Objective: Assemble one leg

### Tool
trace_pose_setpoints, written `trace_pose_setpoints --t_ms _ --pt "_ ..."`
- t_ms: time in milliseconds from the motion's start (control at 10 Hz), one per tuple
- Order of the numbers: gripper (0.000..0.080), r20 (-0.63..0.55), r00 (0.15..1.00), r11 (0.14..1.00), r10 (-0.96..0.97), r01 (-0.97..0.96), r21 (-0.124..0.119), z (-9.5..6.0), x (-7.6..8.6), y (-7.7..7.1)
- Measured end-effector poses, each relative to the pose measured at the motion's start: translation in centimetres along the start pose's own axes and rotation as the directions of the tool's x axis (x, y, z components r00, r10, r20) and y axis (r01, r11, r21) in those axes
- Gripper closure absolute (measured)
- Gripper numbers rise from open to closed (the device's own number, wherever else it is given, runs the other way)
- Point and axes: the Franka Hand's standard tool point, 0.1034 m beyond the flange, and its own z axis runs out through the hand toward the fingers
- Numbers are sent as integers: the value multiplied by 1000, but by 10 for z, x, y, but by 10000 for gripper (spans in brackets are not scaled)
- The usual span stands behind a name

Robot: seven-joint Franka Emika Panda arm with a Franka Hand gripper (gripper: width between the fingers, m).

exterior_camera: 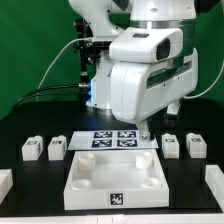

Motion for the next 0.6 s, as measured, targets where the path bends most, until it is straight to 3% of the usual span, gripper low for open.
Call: trace_pose_setpoints --t_ms 200,400,600 --pt "150 8 979 979 -205 205 3 1 -28 -21" --pt "150 9 904 904 -428 428 10 1 -49 -24" --pt "150 15 828 829 -560 560 16 4 -54 -20"
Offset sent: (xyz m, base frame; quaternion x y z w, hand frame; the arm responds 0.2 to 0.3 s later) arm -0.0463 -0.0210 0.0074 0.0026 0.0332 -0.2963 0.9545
